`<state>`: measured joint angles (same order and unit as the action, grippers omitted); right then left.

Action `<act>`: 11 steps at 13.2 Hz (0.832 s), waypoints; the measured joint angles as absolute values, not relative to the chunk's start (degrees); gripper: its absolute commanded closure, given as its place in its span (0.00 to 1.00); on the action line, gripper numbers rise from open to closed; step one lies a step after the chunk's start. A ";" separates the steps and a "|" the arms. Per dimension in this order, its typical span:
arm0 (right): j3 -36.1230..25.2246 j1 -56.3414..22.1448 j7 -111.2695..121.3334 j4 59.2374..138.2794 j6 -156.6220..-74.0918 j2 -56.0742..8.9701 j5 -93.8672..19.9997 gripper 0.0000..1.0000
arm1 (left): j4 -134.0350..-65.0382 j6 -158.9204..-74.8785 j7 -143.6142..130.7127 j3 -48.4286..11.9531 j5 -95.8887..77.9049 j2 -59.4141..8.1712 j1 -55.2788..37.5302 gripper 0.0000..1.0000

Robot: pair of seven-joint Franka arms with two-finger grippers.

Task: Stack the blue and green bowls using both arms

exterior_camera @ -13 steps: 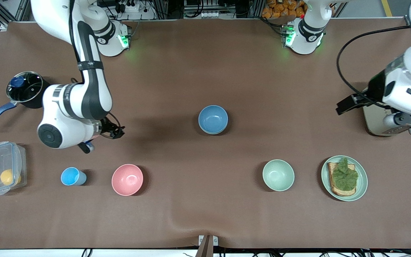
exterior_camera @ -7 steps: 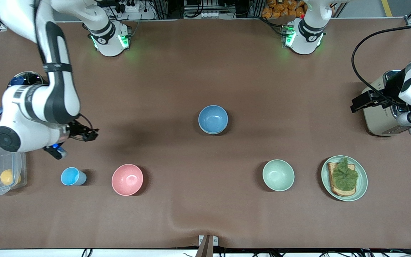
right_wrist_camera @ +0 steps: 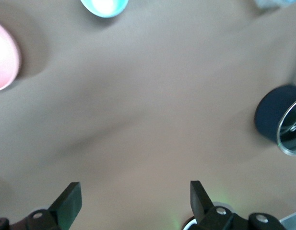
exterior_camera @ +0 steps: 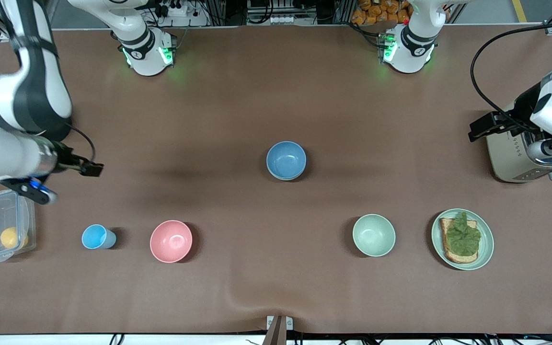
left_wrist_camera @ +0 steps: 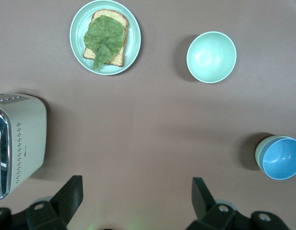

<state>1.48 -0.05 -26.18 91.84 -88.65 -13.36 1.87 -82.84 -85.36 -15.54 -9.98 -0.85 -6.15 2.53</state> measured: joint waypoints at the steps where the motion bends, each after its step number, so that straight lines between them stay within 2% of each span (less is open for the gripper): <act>1: 2.61 1.64 -21.81 91.83 -88.57 -11.32 2.16 0.00 | -83.00 -85.36 -15.54 -9.97 -0.84 -5.99 2.54 0.00; 6: 9.55 10.73 -8.47 91.90 -88.51 -3.28 1.77 0.00 | -83.42 -85.36 -15.54 -9.94 -0.84 -5.76 2.53 0.00; 9: 10.75 10.79 -8.45 91.97 -90.37 -0.92 -0.74 0.00 | -83.48 -85.36 -15.54 -9.92 -0.84 -5.49 2.53 0.00; 11: 8.63 8.23 -8.56 92.12 -92.28 -0.76 -1.45 0.00 | -83.47 -85.36 -15.54 -9.89 -0.84 -4.74 2.52 0.00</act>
